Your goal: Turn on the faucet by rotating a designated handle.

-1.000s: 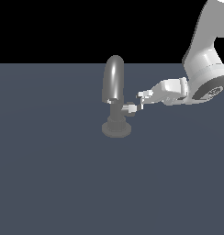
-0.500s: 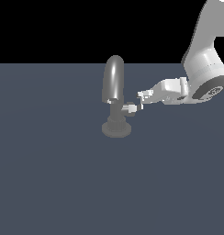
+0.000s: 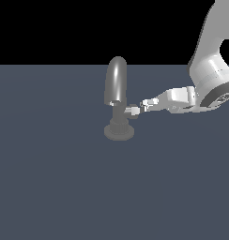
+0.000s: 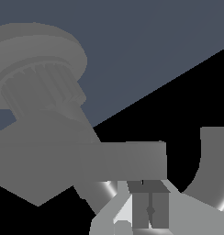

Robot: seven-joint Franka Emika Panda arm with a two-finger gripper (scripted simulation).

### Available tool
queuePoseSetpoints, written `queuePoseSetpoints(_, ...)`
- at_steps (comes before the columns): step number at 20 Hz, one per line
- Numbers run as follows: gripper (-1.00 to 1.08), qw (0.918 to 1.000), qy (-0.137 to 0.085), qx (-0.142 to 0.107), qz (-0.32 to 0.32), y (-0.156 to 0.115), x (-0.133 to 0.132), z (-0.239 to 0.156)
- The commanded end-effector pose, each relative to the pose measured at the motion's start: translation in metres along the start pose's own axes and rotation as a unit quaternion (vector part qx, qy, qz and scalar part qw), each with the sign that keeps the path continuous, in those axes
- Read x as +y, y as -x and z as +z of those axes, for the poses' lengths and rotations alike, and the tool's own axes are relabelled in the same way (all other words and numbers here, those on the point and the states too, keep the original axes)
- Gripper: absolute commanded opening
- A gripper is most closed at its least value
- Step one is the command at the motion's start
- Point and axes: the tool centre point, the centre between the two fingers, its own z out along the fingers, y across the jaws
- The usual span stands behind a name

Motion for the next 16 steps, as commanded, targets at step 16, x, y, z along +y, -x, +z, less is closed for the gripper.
queuePoseSetpoints(16, -1.0, 1.0, 0.0, 0.0, 0.002, -0.069, -0.017, 0.0)
